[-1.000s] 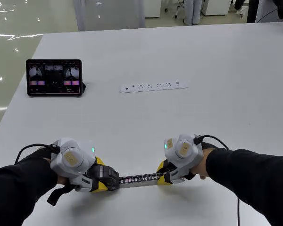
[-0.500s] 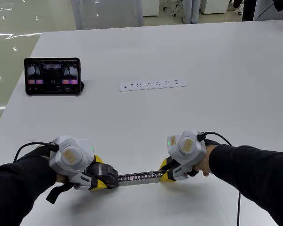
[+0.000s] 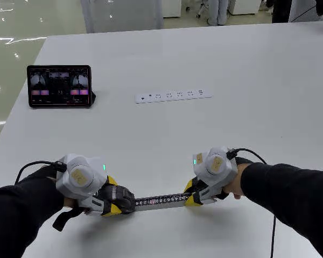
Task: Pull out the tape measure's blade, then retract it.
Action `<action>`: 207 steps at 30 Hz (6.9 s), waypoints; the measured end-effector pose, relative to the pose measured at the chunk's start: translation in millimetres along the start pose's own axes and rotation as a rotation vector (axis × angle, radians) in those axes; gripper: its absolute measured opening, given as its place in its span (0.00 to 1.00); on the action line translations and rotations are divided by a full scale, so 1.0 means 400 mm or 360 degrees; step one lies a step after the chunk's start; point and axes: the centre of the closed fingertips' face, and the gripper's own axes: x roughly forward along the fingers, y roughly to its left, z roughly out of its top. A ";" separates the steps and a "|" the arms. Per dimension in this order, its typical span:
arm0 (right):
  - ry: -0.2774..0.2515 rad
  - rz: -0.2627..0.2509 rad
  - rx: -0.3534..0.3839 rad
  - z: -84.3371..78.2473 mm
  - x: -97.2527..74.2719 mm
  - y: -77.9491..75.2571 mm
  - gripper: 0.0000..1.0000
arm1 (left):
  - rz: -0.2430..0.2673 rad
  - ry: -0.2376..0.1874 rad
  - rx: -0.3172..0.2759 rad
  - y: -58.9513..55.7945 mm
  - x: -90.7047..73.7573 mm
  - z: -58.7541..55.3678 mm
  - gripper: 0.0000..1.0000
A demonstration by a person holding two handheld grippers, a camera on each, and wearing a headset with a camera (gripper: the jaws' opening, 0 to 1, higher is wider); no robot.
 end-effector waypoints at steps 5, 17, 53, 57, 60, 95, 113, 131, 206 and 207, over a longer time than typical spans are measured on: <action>0.0000 -0.0001 0.0008 -0.006 -0.004 -0.001 0.10 | -0.0001 0.0000 -0.0001 -0.001 0.000 0.001 0.32; 0.0006 -0.0001 0.0019 -0.020 -0.014 -0.001 0.11 | 0.0002 0.0002 -0.0004 0.001 0.000 0.000 0.32; 0.0036 0.0000 0.0046 -0.067 -0.053 -0.006 0.11 | 0.0006 -0.0001 -0.0008 0.000 0.000 -0.001 0.32; 0.0035 -0.0001 0.0050 -0.069 -0.055 -0.007 0.11 | 0.0006 0.0000 -0.0009 0.000 0.000 0.000 0.32; 0.0038 -0.0002 0.0053 -0.074 -0.057 -0.009 0.11 | 0.0007 0.0000 -0.0008 0.000 0.001 0.000 0.32; 0.0055 -0.0007 0.0080 -0.112 -0.080 -0.015 0.11 | 0.0017 -0.0010 -0.0016 0.002 0.001 0.001 0.32; 0.0058 -0.0016 0.0099 -0.129 -0.095 -0.018 0.10 | 0.0019 -0.0009 -0.0017 0.002 -0.001 0.000 0.32; 0.0070 -0.0019 0.0108 -0.148 -0.111 -0.016 0.10 | 0.0020 -0.0007 -0.0018 0.003 0.002 -0.003 0.32; 0.0255 -0.0049 -0.0047 -0.177 -0.143 -0.021 0.20 | 0.0042 0.0098 0.0003 0.016 -0.037 -0.023 0.35; 0.0251 -0.0054 -0.0043 -0.178 -0.144 -0.022 0.21 | 0.0046 0.0097 0.0005 0.015 -0.040 -0.022 0.36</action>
